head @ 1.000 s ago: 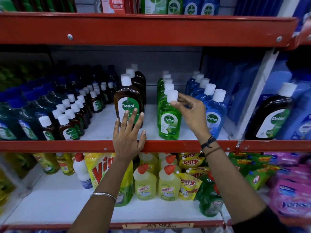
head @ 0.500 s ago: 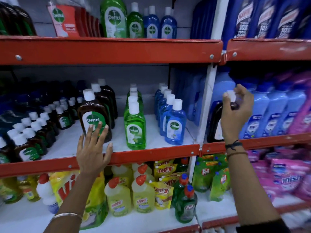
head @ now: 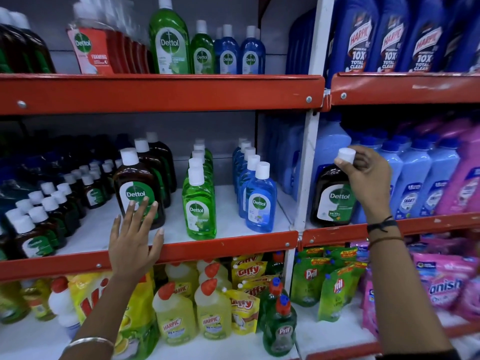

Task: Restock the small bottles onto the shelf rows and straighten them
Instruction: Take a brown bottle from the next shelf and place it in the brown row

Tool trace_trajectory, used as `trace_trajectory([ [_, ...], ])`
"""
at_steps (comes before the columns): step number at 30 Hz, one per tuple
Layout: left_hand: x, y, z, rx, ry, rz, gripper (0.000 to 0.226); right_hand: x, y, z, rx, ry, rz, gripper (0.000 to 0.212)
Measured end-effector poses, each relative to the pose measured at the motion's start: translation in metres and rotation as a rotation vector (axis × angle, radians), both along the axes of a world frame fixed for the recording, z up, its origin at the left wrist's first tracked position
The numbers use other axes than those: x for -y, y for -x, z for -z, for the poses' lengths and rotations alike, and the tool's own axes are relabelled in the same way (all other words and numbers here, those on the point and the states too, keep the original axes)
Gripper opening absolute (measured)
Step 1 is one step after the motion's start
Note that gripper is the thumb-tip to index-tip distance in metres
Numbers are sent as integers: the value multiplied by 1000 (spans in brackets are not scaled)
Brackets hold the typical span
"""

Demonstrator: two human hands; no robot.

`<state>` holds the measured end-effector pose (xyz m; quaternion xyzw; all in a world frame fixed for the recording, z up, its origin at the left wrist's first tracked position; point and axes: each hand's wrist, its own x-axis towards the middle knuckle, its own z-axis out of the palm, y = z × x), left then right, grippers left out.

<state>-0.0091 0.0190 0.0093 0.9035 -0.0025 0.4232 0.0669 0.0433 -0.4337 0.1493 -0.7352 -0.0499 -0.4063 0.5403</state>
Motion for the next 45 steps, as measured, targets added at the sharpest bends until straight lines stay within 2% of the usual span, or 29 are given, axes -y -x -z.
trace_trajectory([
  [5, -5, 4, 1, -5, -23, 67, 66, -30, 39, -14, 134, -76, 111, 34],
  [9, -16, 12, 3, 34, -14, 90, 64, -60, 65, -32, 161, -157, 117, 33],
  [14, -54, 30, 5, 105, 41, -58, 59, -113, 92, -40, 125, -201, -50, 33],
  [19, -100, 40, -6, 96, 24, -92, 58, -199, 107, -45, 122, -222, -309, 33],
  [23, -117, 36, -7, 59, 54, -69, 59, -271, 100, -46, 105, -229, -433, 33],
  [27, -122, 28, -2, -23, 54, -89, 60, -328, 86, -42, 76, -227, -446, 33],
  [31, -126, 24, -1, -27, 78, -82, 64, -367, 69, -29, 55, -204, -428, 34],
  [39, -125, 22, 0, -3, 66, -25, 63, -399, 39, -6, -31, -150, -383, 40],
  [45, -124, 21, 1, 14, 70, -9, 63, -402, 32, 0, -62, -147, -430, 40],
])
